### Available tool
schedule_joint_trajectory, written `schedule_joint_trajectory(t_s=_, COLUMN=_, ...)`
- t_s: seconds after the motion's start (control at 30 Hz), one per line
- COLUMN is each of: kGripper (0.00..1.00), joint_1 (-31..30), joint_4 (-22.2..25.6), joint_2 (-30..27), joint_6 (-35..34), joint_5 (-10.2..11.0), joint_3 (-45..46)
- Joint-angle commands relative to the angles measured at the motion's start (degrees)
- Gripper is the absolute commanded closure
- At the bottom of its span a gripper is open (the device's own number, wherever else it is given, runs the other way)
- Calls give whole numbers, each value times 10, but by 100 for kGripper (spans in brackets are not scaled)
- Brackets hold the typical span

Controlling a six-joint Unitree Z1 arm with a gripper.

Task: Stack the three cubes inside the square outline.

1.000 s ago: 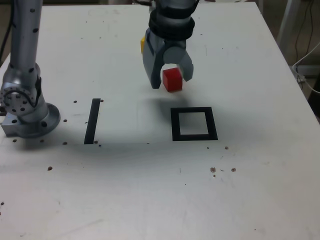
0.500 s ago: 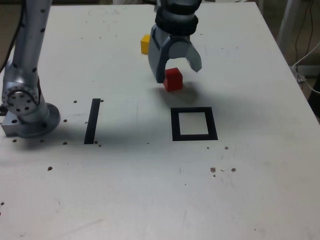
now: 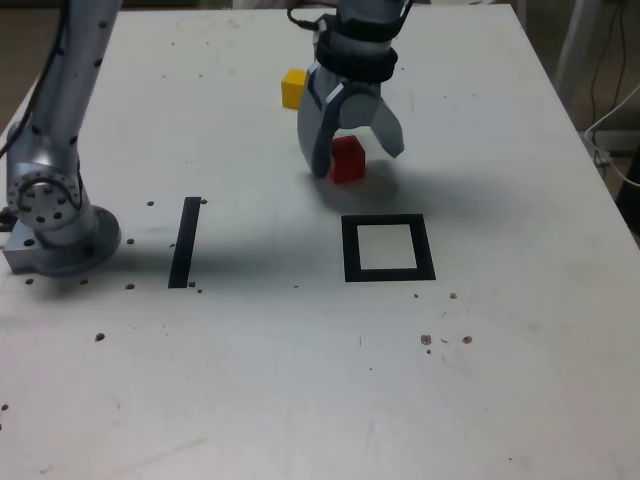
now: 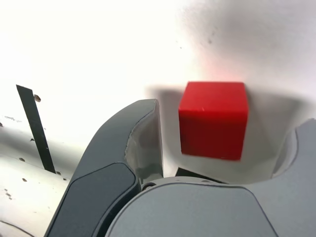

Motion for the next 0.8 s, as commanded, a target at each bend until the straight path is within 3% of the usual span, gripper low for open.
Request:
schedule_joint_trajectory(t_s=0.0, kGripper=24, joint_1=4, joint_4=4, joint_2=5, joint_6=5, joint_5=-4, joint_3=-4)
schedule_joint_trajectory(t_s=0.4, kGripper=60, joint_1=5, joint_4=-2, joint_2=13, joint_6=8, joint_5=-5, joint_3=-9)
schedule_joint_trajectory(t_s=0.77, kGripper=69, joint_1=4, joint_4=-16, joint_2=12, joint_6=18, joint_5=-7, joint_3=-9)
